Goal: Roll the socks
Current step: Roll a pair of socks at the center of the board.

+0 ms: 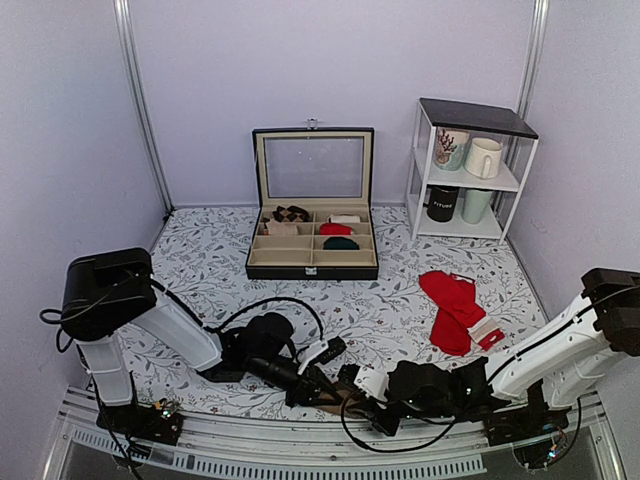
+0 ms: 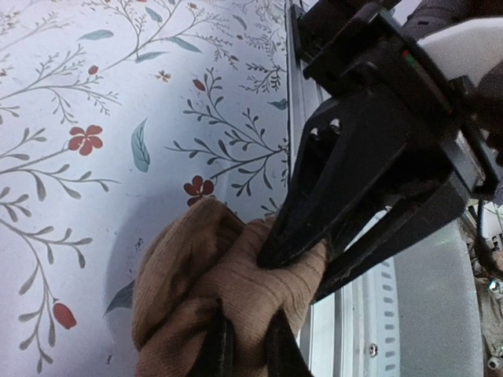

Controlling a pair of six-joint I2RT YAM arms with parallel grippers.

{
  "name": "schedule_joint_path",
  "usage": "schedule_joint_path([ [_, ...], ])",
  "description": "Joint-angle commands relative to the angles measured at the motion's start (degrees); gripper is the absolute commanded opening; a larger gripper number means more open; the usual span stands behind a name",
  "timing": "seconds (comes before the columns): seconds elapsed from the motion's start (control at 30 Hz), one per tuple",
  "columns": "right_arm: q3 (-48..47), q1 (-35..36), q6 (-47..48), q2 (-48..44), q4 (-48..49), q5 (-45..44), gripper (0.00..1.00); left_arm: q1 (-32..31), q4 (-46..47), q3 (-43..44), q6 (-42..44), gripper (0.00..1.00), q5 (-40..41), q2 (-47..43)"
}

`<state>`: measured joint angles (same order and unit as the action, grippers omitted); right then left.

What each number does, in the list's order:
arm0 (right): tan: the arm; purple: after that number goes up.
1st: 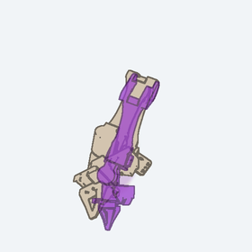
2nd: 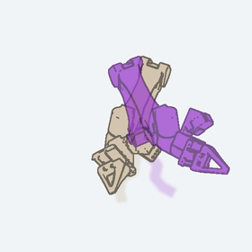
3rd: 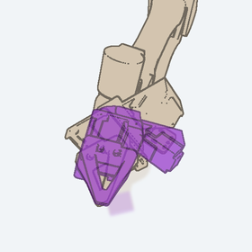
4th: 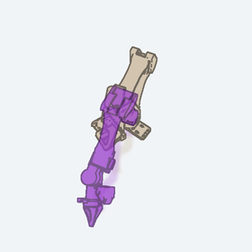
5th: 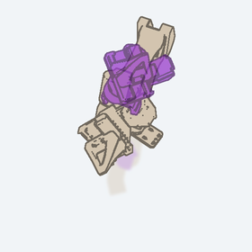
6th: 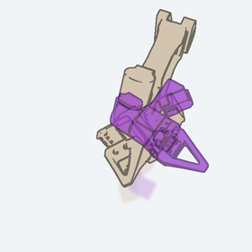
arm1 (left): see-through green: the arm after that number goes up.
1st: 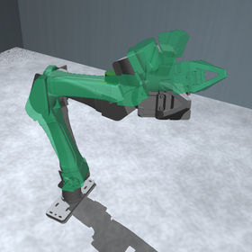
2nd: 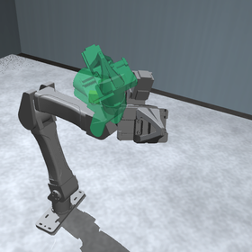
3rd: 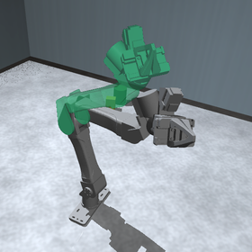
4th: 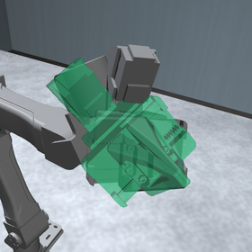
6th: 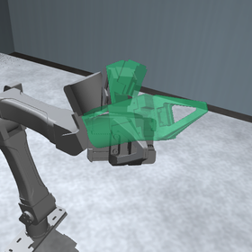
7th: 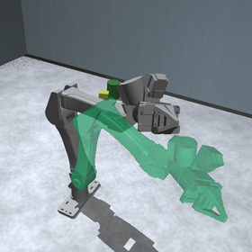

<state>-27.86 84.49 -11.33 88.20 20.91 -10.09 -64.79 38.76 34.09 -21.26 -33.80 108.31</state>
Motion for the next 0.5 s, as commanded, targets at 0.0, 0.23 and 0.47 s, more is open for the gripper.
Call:
schedule_joint_path([
  [0.0,1.49,0.69,-4.37,3.82,0.68,4.07,0.16,0.10,-17.11,-2.96,0.54,0.05,6.95,2.15],
  [0.23,7.34,-1.53,-11.07,3.00,4.89,8.22,0.15,-0.38,-10.45,-5.38,9.64,0.11,13.37,-14.39],
  [0.47,7.33,-6.15,-13.18,3.08,2.17,14.16,0.14,-1.09,0.06,-11.14,18.80,0.22,14.29,-20.82],
])
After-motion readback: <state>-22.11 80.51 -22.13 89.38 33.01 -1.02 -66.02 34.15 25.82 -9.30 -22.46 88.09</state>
